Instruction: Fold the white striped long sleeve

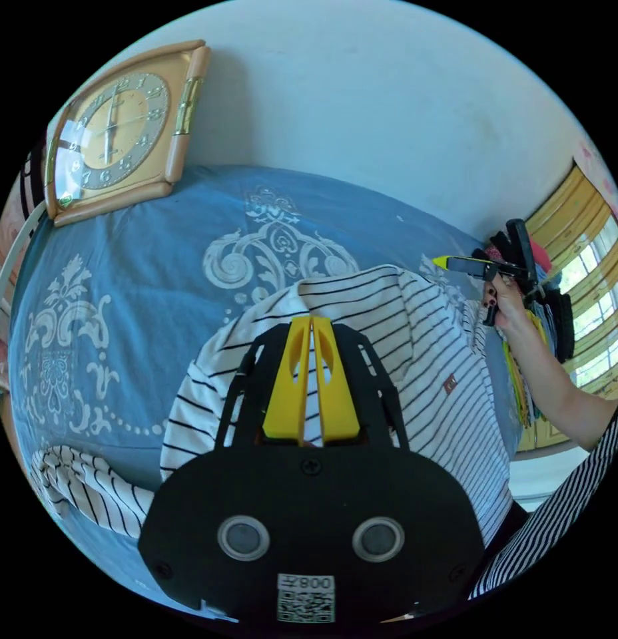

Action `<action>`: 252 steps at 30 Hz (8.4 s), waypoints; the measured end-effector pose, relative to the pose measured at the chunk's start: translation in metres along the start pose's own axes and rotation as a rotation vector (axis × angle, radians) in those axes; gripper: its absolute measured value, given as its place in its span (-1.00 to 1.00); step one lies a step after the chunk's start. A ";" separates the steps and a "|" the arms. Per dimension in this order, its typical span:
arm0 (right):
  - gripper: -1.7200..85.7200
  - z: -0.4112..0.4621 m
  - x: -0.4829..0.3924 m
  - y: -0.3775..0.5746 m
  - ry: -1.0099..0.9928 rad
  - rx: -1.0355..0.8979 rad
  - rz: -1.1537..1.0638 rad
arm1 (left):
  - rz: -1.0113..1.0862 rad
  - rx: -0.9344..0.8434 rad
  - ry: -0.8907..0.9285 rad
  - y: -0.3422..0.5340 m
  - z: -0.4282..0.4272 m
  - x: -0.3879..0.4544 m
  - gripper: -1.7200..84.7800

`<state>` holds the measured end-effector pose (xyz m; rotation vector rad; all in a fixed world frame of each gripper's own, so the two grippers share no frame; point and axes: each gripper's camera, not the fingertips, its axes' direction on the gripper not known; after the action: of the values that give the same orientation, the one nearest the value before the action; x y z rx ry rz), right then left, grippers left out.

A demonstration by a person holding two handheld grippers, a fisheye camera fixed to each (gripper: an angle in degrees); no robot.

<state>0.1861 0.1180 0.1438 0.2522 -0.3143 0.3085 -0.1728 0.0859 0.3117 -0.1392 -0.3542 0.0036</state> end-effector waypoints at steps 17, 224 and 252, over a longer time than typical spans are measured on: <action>-0.87 -0.109 0.017 0.396 0.131 0.310 0.475 | 0.548 -0.184 0.387 0.003 0.172 0.350 -0.76; -0.94 -0.241 -0.159 0.245 0.060 0.166 0.270 | 0.245 -0.188 0.407 -0.079 0.179 0.258 -0.95; -0.90 -0.187 -0.131 0.315 0.216 0.042 0.166 | 0.301 -0.208 0.248 -0.080 0.228 0.307 -0.90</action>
<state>0.0116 0.4291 -0.0115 0.2324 -0.1154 0.5022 0.0350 0.0464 0.6401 -0.3942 -0.0822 0.2452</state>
